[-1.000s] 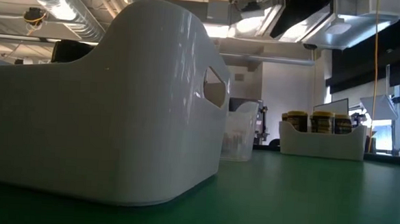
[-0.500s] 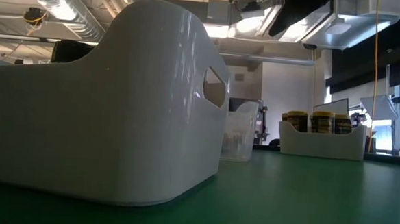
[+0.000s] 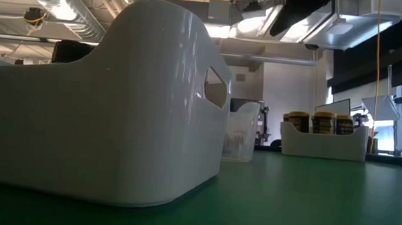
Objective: Sort spices by type
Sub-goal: Put the yellow seasoning bottle into the top white bin
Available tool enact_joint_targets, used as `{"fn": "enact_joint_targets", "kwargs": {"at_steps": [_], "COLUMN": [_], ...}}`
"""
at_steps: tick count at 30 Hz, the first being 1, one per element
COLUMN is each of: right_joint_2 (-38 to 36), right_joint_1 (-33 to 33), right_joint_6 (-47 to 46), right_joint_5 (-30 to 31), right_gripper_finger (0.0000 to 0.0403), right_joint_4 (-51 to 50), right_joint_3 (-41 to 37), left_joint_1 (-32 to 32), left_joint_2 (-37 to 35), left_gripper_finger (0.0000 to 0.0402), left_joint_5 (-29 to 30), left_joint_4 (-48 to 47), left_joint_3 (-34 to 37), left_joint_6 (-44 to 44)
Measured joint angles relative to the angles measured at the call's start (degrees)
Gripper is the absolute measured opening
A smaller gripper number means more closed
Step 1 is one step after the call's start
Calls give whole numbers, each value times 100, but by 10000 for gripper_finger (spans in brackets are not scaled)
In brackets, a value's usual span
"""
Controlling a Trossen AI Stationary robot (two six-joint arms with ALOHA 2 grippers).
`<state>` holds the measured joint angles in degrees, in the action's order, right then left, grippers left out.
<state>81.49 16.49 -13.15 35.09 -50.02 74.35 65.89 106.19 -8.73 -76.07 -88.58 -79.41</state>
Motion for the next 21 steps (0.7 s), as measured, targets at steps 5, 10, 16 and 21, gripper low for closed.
{"fn": "enact_joint_targets", "kwargs": {"at_steps": [5,10,16,21], "right_joint_2": [0,0,2,2], "right_joint_1": [0,0,0,0], "right_joint_6": [0,0,-2,-2], "right_joint_5": [-4,-9,-11,-11], "right_gripper_finger": [319,319,319,319], "right_joint_4": [-1,-2,-2,-3], "right_joint_3": [2,2,2,2], "left_joint_1": [0,0,0,154], "left_joint_2": [0,0,0,-2], "left_gripper_finger": [315,315,331,367], "left_joint_5": [34,43,39,13], "left_joint_4": [49,155,144,66], "left_joint_3": [0,0,0,0], "left_joint_6": [81,-77,-11,-133]}}
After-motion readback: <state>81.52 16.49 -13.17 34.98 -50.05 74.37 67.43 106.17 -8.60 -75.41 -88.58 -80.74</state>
